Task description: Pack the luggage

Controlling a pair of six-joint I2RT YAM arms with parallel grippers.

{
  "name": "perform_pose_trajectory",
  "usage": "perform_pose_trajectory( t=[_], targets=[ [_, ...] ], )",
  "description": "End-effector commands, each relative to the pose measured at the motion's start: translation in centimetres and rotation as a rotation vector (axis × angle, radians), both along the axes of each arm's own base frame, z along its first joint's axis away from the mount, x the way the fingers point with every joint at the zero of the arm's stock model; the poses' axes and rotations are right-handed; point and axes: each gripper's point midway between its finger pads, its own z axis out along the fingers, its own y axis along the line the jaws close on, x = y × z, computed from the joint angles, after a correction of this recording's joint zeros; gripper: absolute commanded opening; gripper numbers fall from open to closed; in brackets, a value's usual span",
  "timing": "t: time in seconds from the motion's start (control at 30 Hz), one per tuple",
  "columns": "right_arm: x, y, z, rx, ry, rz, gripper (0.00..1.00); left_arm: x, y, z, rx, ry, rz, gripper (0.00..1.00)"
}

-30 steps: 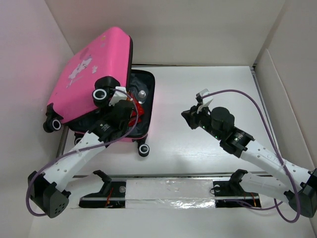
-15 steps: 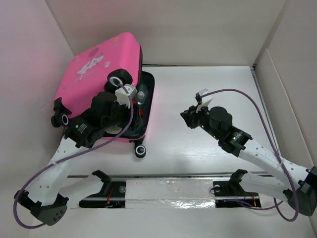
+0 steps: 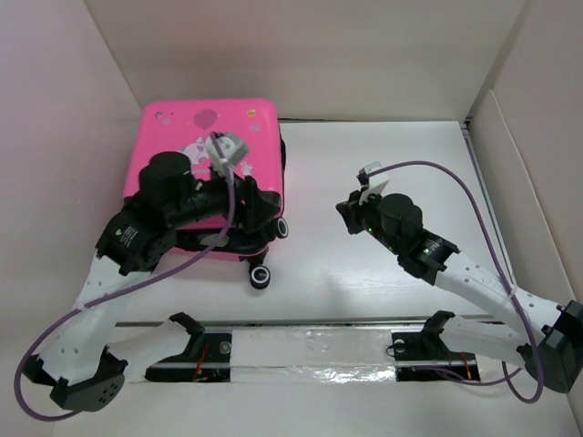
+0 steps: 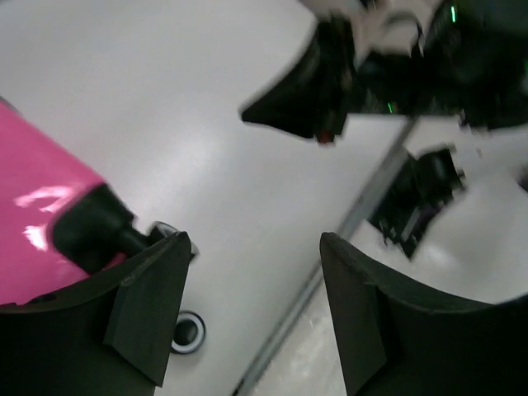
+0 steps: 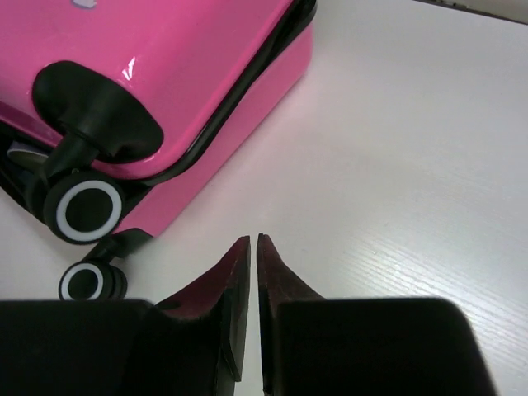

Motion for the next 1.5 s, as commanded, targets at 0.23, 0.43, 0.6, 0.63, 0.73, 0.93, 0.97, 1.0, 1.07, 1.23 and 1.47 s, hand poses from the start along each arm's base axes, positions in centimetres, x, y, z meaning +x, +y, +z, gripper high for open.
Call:
perform_pose_trajectory(
  t=[0.23,0.43,0.6,0.63,0.73,0.93,0.97,1.0,1.07,1.23,1.47],
  targets=[
    [1.2,0.5,1.2,0.01,-0.035,-0.012,0.0,18.2,14.7,7.4,-0.184,-0.158,1.052,0.0],
    [1.0,0.8,1.2,0.016,-0.039,-0.005,0.03,23.1,28.5,3.6,-0.116,-0.104,1.481,0.0],
    [1.2,1.6,0.4,0.007,-0.022,0.021,0.08,23.2,36.2,-0.1,0.077,-0.082,1.722,0.05],
    [1.2,1.7,0.4,0.006,-0.02,0.024,0.08,23.3,37.7,-1.1,0.119,-0.069,1.774,0.06],
    [1.4,2.2,-0.2,-0.006,-0.006,0.036,0.09,23.2,40.5,-2.9,0.191,-0.043,1.844,0.1],
    [1.5,2.2,-0.4,-0.01,-0.004,0.036,0.1,24.6,42.6,-8.2,0.348,0.059,1.888,0.11],
    [1.4,2.2,-0.3,-0.008,-0.006,0.036,0.1,24.7,42.7,-9.2,0.372,0.081,1.884,0.11],
    [1.4,2.1,-0.1,-0.006,-0.01,0.032,0.1,24.9,42.8,-10.0,0.386,0.099,1.88,0.11],
    [1.2,2.2,-0.1,-0.003,-0.014,0.035,0.1,25.4,42.6,-12.8,0.421,0.165,1.855,0.11],
    [1.4,1.7,0.0,0.001,-0.02,0.004,0.1,25.9,42.0,-16.7,0.415,0.257,1.802,0.09],
    [1.3,-0.3,1.4,0.033,-0.048,-0.069,0.09,25.1,43.1,-19.8,0.507,0.351,1.811,0.09]
  ],
)
